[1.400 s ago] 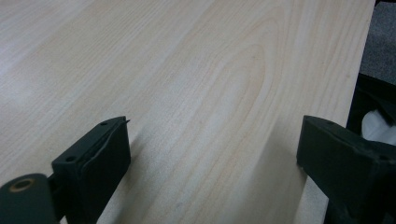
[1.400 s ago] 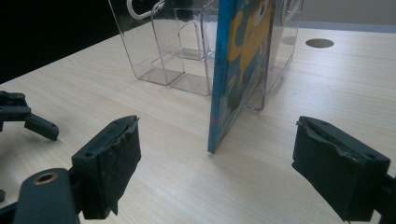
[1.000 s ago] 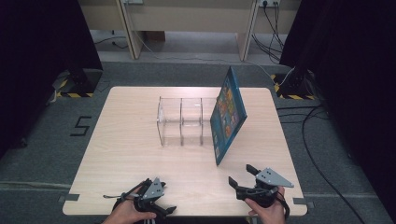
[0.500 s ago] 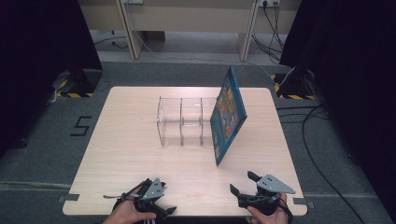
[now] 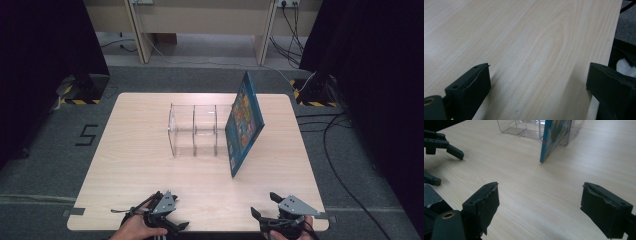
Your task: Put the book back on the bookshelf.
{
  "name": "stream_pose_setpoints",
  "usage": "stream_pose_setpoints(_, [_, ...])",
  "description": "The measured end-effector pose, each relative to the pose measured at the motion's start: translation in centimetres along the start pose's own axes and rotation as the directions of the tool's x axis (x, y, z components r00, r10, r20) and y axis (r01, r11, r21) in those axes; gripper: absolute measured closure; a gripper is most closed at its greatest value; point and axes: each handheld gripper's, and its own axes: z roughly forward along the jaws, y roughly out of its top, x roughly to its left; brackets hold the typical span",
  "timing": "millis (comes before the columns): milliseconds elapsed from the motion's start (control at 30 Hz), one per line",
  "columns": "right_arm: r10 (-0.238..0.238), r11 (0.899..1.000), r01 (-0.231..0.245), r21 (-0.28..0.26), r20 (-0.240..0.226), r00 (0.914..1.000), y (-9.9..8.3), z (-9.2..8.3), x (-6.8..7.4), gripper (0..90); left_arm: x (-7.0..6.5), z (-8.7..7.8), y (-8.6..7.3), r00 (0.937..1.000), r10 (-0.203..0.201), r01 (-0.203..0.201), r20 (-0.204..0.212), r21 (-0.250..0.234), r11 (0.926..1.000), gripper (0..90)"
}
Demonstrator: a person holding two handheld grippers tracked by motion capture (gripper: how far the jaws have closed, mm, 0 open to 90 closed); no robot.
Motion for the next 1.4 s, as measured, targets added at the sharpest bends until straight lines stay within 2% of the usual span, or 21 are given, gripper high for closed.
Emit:
stream_pose_setpoints(267, [-0.002,0.998,0.001,0.06,0.006,1.0,-1.1,-0.6,0.0,15.9,0.0,0.0,0.0,1.0,0.001,-0.001,0.0,0.0,1.0,4.2])
stream_pose_setpoints(367, [-0.008,0.994,0.006,0.106,0.01,0.9999,-1.6,-0.6,0.1,16.0,0.0,0.0,0.0,1.0,0.001,-0.001,0.0,0.0,1.0,3.8])
stream_pose_setpoints(733, [-0.005,0.984,0.0,0.178,0.027,0.9996,-2.5,-1.0,0.0,16.0,0.0,0.0,0.0,1.0,0.003,-0.003,0.001,-0.001,1.0,3.1])
stream_pose_setpoints(1400, [-0.014,0.969,0.002,0.249,0.049,0.9987,-3.6,-1.5,0.1,16.1,0.0,0.0,0.0,1.0,0.005,-0.005,0.002,0.0,1.0,2.7])
